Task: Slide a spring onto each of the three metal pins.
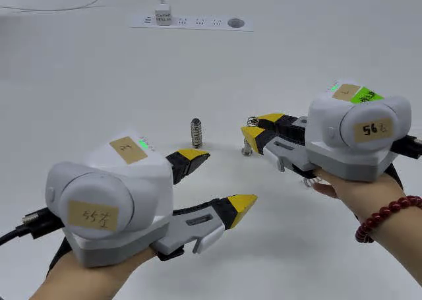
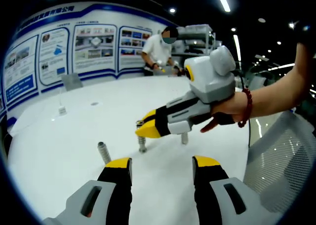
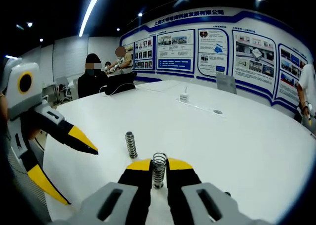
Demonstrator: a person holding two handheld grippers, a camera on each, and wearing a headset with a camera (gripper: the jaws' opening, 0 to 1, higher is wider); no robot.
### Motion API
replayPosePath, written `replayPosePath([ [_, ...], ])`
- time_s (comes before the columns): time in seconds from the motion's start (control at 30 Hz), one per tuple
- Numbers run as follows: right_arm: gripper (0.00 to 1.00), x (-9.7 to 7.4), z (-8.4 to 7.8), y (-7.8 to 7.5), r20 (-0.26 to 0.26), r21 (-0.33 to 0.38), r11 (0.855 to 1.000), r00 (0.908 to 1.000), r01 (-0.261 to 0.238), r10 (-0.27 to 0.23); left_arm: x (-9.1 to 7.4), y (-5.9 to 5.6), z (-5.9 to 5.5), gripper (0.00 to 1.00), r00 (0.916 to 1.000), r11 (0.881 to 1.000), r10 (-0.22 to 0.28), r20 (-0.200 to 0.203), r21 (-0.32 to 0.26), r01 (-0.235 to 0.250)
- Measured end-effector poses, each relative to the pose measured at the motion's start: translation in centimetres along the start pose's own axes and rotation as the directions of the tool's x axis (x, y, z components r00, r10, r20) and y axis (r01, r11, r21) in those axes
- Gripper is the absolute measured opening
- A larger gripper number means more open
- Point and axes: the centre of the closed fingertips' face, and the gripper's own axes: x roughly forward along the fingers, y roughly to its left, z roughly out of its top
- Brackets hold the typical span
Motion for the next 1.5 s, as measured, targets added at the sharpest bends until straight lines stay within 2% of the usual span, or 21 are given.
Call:
replayPosePath([
  [0.37, 0.12, 0.4, -1.2, 0.2, -0.035, 0.014, 1.0, 0.9994, -0.004, 0.005, 0.0, 0.1, 0.0, 0.5, 1.0, 1.0, 0.002, 0.0, 0.0, -0.002],
  [0.63, 0.12, 0.8, -2.1, 0.2, -0.06, -0.014, 1.0, 0.9982, -0.007, 0.006, 0.0, 0.1, 0.0, 0.49, 1.0, 1.0, 0.002, 0.001, 0.001, -0.002],
  [1.23, 0.13, 0.8, -2.0, 0.0, -0.06, -0.039, 0.999, 0.9982, -0.011, 0.008, -0.2, 0.3, 0.0, 0.48, 0.9999, 1.0, 0.013, -0.002, 0.01, -0.013],
  [1.43, 0.18, 0.1, -1.2, -0.1, -0.039, -0.013, 1.0, 0.9992, -0.005, 0.005, -0.1, 0.2, 0.2, 0.48, 1.0, 1.0, 0.009, 0.001, 0.015, -0.009],
  [1.5, 0.21, -0.3, -0.7, -0.1, -0.021, 0.017, 1.0, 0.9998, -0.004, 0.005, 0.0, 0.0, 0.2, 0.48, 1.0, 1.0, 0.005, 0.0, 0.02, -0.005],
])
